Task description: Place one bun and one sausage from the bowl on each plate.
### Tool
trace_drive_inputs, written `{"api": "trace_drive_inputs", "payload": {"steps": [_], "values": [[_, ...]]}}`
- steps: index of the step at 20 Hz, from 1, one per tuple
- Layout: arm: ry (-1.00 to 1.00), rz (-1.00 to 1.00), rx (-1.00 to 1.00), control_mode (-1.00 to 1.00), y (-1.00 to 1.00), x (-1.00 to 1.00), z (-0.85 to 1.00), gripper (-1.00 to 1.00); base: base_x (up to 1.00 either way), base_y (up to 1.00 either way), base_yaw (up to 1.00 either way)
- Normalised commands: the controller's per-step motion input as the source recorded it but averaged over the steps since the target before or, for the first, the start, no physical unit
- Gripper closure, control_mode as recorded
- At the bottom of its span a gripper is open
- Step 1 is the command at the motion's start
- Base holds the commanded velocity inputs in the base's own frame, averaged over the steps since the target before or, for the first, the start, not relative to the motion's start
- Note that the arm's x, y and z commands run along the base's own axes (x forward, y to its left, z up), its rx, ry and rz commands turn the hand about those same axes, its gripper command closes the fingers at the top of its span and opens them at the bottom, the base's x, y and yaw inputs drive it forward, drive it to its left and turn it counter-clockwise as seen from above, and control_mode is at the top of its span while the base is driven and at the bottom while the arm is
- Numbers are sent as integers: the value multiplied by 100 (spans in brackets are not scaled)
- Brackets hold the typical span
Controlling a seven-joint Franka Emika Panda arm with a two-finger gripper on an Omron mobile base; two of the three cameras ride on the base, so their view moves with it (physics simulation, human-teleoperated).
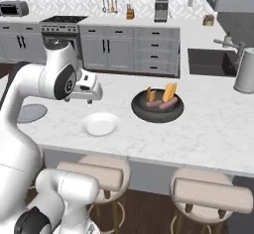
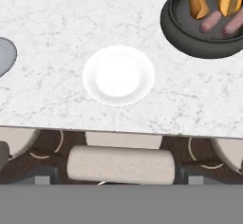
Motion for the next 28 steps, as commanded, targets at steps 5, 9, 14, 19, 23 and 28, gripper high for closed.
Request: {"api": "trace_drive_inputs", "payload": {"steps": [5, 9, 14, 19, 23, 28], "values": [[0, 0, 0, 100, 0, 0, 0, -100, -2, -100, -2], [0, 0, 0, 100, 0, 0, 0, -100, 56, -67, 0], [0, 0, 0, 100, 0, 0, 0, -100, 96, -13, -1], [0, 0, 0, -100, -2, 40, -11, -100, 60, 0, -2], [-1, -10, -1, -100, -18, 100, -66, -100, 0, 0, 0], [-1, -16, 0, -100, 0, 100, -77, -100, 0, 0, 0]]}}
